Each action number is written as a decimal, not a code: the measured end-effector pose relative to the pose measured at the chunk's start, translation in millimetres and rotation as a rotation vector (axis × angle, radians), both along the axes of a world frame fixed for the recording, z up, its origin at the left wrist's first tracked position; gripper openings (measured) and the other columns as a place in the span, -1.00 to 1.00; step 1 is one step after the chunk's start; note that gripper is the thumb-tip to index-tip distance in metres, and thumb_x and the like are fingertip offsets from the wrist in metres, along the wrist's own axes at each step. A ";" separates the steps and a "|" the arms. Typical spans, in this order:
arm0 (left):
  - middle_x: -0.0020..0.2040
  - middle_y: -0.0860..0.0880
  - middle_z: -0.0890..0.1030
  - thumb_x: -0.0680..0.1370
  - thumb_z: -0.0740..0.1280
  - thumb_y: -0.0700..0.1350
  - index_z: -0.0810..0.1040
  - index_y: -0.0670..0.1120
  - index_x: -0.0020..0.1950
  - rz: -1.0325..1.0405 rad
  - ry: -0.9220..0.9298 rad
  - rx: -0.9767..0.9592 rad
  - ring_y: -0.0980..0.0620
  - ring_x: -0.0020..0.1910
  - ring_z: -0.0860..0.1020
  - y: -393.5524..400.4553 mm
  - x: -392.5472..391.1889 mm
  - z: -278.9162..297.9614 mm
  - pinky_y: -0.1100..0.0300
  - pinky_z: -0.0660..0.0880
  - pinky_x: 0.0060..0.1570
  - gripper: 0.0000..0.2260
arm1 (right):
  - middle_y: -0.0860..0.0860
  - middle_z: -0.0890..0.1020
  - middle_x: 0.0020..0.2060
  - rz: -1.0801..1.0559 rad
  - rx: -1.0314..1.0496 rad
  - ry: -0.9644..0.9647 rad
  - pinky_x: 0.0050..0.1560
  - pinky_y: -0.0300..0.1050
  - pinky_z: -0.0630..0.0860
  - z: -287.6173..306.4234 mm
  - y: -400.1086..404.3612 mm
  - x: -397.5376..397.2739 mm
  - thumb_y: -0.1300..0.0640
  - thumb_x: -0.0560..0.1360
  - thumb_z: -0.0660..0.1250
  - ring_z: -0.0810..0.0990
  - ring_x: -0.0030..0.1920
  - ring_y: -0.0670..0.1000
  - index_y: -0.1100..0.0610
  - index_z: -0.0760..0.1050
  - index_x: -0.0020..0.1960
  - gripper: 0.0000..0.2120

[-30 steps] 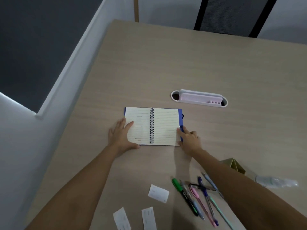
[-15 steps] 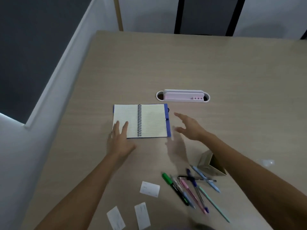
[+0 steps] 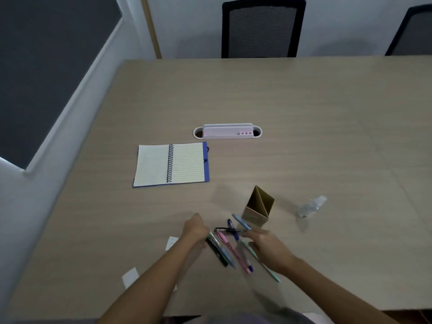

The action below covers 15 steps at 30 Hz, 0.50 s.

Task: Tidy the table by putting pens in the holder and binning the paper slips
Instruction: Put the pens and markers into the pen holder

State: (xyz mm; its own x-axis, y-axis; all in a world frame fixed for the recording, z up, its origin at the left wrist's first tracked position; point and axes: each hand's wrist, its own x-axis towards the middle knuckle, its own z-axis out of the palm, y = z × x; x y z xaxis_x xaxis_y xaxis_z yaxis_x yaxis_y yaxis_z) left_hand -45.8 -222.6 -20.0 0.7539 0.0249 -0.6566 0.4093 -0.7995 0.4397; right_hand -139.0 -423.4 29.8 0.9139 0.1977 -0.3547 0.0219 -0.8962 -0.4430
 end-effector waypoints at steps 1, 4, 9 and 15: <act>0.07 -0.24 0.60 0.40 0.30 -0.25 0.44 -0.19 -0.02 0.047 -0.004 -0.023 -0.22 0.04 0.61 1.2 -0.9 3.6 0.05 0.61 -0.10 -0.82 | 0.03 0.51 0.29 0.027 -0.033 0.004 0.22 -0.08 0.53 -12.9 3.7 3.2 0.17 0.57 0.21 0.56 0.20 0.02 0.03 0.43 0.29 -0.70; 0.03 -0.26 0.59 0.38 0.34 -0.26 0.42 -0.14 -0.04 0.160 -0.065 -0.100 -0.26 -0.07 0.66 7.9 -4.8 23.0 -0.10 0.64 -0.07 -0.80 | 0.13 0.49 0.28 0.115 -0.142 -0.027 0.12 0.07 0.58 -39.5 14.7 19.2 0.19 0.58 0.17 0.58 0.15 0.15 0.11 0.33 0.34 -0.67; -0.15 -0.22 0.63 0.50 0.34 -0.26 0.49 -0.15 -0.07 0.210 -0.340 -0.235 -0.07 -0.34 0.68 8.5 -8.9 101.5 -0.08 0.64 -0.12 -0.94 | 0.18 0.50 0.23 0.183 -0.224 -0.112 -0.05 0.08 0.61 -45.1 11.4 29.8 0.17 0.59 0.15 0.63 0.03 0.20 0.16 0.36 0.27 -0.74; -0.22 -0.05 0.63 0.52 0.37 -0.15 0.54 -0.12 -0.09 -0.051 -0.582 -0.337 0.03 -0.27 0.71 -44.4 -15.4 167.7 0.16 0.62 -0.17 -0.94 | 0.08 0.61 0.06 0.194 0.045 -0.413 -0.12 -0.07 0.64 -36.0 -47.9 -14.7 0.18 0.51 0.29 0.63 -0.05 0.08 0.08 0.43 0.21 -0.73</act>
